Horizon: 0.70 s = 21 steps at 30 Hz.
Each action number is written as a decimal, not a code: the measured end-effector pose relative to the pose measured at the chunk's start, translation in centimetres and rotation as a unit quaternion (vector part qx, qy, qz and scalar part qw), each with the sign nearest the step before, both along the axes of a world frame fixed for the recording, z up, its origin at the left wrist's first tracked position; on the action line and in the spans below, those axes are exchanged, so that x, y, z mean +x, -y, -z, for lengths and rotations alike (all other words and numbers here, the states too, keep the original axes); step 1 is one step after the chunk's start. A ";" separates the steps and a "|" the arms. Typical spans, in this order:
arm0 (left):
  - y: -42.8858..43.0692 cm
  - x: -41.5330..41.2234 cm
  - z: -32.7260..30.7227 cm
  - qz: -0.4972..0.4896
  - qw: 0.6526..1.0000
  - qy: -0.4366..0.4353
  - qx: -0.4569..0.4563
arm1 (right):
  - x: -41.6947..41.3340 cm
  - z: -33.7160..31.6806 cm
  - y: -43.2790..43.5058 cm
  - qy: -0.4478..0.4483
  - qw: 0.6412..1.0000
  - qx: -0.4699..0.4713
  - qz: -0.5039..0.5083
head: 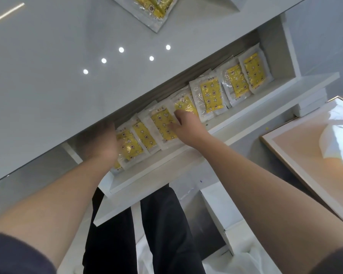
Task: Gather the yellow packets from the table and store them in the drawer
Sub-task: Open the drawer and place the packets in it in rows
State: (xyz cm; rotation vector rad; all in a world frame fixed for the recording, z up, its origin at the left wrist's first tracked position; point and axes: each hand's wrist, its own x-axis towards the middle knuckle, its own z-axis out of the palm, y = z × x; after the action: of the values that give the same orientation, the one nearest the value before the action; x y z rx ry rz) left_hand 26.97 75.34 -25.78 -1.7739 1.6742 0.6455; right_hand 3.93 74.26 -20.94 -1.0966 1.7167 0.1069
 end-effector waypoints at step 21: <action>1.9 4.6 2.5 -0.152 0.959 -0.223 0.091 | 5.9 1.5 -0.4 0.083 0.985 0.064 -0.138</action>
State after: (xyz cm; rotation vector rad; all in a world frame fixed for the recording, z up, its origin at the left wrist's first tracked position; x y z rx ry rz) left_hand 31.52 73.46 -28.24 -1.8587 1.5579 1.3799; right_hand 9.82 74.61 -22.41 -1.2070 1.3846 0.2890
